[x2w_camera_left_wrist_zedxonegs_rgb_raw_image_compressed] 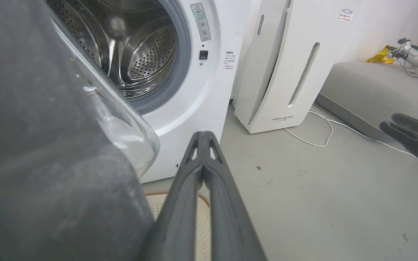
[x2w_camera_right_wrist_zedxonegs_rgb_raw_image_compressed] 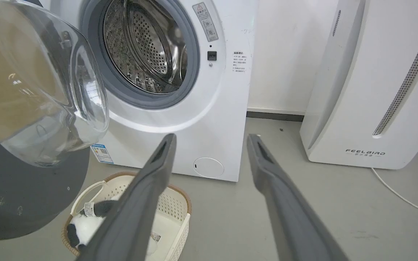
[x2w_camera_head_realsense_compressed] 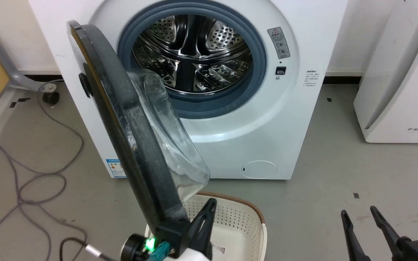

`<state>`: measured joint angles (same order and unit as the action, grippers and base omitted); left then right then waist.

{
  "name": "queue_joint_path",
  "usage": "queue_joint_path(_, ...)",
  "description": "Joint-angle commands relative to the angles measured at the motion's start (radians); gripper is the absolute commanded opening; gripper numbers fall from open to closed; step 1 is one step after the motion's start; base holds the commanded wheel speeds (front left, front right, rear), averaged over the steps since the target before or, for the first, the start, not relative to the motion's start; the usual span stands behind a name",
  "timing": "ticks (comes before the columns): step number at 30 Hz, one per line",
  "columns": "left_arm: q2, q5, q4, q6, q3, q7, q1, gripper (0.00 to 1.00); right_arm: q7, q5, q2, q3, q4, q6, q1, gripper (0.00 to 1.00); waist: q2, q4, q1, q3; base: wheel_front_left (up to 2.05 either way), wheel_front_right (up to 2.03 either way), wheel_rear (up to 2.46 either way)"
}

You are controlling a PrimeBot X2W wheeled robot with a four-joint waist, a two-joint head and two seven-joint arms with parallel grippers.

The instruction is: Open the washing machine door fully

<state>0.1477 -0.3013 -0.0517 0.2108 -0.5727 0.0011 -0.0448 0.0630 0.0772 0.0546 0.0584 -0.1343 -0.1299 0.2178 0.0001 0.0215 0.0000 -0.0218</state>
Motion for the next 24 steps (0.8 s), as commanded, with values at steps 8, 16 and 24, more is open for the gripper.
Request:
queue_joint_path(8, 0.06, 0.009, -0.143, 0.09, 0.051, 0.024, 0.119, 0.0, -0.017, -0.002, -0.004, -0.003, -0.006, -0.001, 0.016, 1.0, -0.0001, 0.044, 0.0, 0.003, 0.0, 0.0, 0.0)
queue_joint_path(16, 0.117, 0.017, -0.262, 0.166, 0.119, 0.052, 0.208, 0.0, -0.025, -0.005, -0.004, 0.0, -0.013, -0.001, 0.014, 1.0, -0.0001, 0.09, 0.0, 0.002, 0.0, 0.0, 0.0)
queue_joint_path(24, 0.194, 0.009, -0.326, 0.241, 0.273, 0.044, 0.263, 0.0, -0.034, 0.003, -0.004, 0.005, -0.02, -0.001, 0.012, 1.0, -0.0001, 0.146, 0.0, 0.017, 0.0, 0.0, 0.0)
